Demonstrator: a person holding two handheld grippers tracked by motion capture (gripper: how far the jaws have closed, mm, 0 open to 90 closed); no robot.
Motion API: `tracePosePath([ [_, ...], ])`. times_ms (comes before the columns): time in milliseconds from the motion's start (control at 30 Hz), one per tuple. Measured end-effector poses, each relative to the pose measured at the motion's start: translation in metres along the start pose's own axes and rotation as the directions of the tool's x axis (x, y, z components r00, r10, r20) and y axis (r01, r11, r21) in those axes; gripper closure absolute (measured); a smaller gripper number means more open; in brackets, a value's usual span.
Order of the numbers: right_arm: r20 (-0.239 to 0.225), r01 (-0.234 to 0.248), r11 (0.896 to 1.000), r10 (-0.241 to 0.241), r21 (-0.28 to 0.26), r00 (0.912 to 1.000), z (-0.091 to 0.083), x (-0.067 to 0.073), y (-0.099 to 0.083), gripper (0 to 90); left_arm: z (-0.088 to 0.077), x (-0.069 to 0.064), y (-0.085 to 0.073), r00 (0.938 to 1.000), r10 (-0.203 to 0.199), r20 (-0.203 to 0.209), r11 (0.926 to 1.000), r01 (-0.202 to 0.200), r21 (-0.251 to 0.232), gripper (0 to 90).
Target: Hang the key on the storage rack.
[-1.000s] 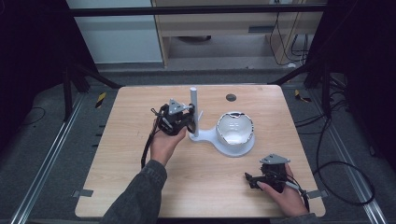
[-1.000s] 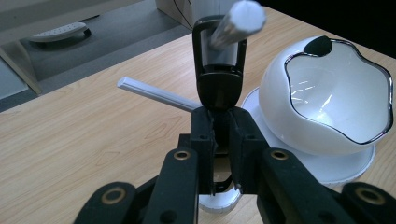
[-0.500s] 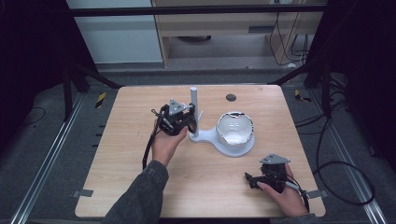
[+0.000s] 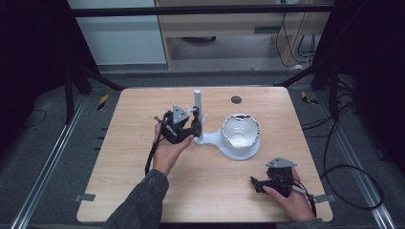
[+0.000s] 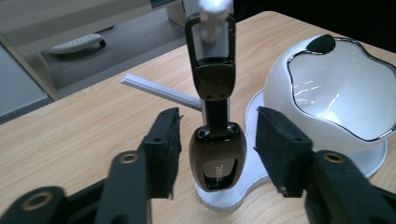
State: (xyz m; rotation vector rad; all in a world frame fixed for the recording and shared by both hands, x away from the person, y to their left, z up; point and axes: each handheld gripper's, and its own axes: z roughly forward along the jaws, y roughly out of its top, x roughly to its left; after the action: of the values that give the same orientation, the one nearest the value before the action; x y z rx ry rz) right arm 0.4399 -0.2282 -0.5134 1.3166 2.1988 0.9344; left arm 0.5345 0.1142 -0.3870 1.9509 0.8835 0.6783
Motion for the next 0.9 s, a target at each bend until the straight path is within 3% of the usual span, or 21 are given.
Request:
tracePosePath([
  [233,0.000,0.000,1.000,0.000,0.001,1.0000,0.000,0.000,0.000,0.4,-0.007,-0.001,-0.002,0.9994,-0.013,0.033,0.9998,0.013,-0.013,29.2],
  [433,-0.001,-0.002,1.000,0.002,0.002,1.0000,0.000,0.000,0.000,0.4,-0.011,-0.011,-0.008,0.9958,-0.001,0.092,0.9995,-0.001,0.030,14.9],
  [667,0.001,-0.001,1.000,0.001,-0.001,1.0000,0.000,0.000,0.000,0.4,-0.026,-0.024,-0.027,0.9879,0.055,0.145,0.9967,-0.063,0.052,7.8],
  [900,0.001,-0.004,1.000,0.004,0.001,1.0000,-0.001,0.001,0.000,0.4,-0.040,-0.024,-0.043,0.9821,0.085,0.168,0.9929,-0.097,0.068,6.6],
])
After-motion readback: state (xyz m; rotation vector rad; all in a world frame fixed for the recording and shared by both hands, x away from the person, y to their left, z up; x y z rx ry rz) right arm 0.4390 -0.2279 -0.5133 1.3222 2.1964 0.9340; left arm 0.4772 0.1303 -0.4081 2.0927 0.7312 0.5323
